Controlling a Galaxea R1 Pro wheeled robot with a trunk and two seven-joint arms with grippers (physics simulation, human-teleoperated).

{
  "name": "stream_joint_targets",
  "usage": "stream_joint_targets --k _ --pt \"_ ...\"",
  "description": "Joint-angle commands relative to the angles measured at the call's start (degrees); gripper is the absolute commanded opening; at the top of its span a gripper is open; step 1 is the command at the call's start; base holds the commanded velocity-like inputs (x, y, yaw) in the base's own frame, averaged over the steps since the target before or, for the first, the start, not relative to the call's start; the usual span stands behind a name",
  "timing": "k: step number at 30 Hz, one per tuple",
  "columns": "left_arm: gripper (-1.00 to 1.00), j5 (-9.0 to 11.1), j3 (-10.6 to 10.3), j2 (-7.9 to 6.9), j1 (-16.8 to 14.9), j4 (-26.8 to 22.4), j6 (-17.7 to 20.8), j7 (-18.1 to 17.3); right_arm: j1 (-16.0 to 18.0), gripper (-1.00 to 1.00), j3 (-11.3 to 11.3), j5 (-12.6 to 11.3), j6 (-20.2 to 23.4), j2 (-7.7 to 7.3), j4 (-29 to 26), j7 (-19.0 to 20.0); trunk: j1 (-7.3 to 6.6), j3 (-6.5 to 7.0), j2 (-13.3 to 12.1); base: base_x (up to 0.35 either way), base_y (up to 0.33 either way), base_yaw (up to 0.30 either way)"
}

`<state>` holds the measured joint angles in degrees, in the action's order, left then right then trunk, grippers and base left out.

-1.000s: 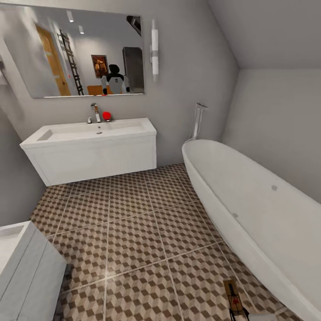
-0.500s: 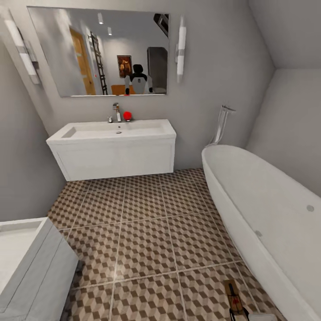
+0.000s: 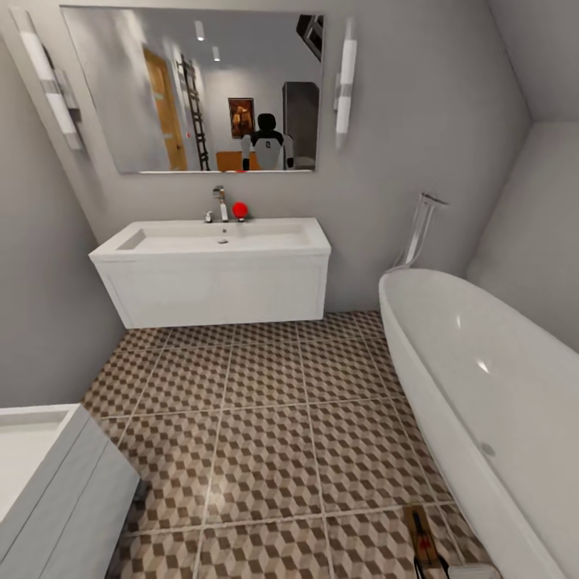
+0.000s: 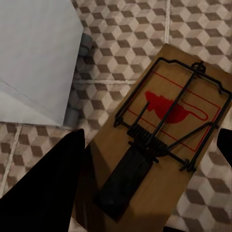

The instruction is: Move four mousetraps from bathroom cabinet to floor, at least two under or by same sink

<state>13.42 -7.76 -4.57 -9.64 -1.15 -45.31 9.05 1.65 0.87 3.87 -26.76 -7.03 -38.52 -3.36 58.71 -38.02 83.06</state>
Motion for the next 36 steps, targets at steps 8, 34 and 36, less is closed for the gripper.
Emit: stream_joint_targets --k 8,34,36 --pt "-1.0 0.3 -0.5 0.0 -0.02 0.01 -0.13 0.26 0.02 -1.0 -0.02 0.26 -0.17 0.0 0.03 -0.09 0.02 -0.05 0.02 0.283 -0.001 0.001" --pt "-1.0 0.3 -0.5 0.0 -0.02 0.01 -0.13 0.26 0.06 -1.0 -0.08 0.26 -0.22 0.0 0.03 -0.07 0.02 -0.05 0.02 0.292 -0.041 0.102" --pt "-1.0 0.3 -0.5 0.0 -0.02 0.01 -0.13 0.26 0.04 -1.0 -0.08 0.26 -0.22 0.0 0.03 -0.07 0.02 -0.05 0.02 0.269 -0.005 0.019"
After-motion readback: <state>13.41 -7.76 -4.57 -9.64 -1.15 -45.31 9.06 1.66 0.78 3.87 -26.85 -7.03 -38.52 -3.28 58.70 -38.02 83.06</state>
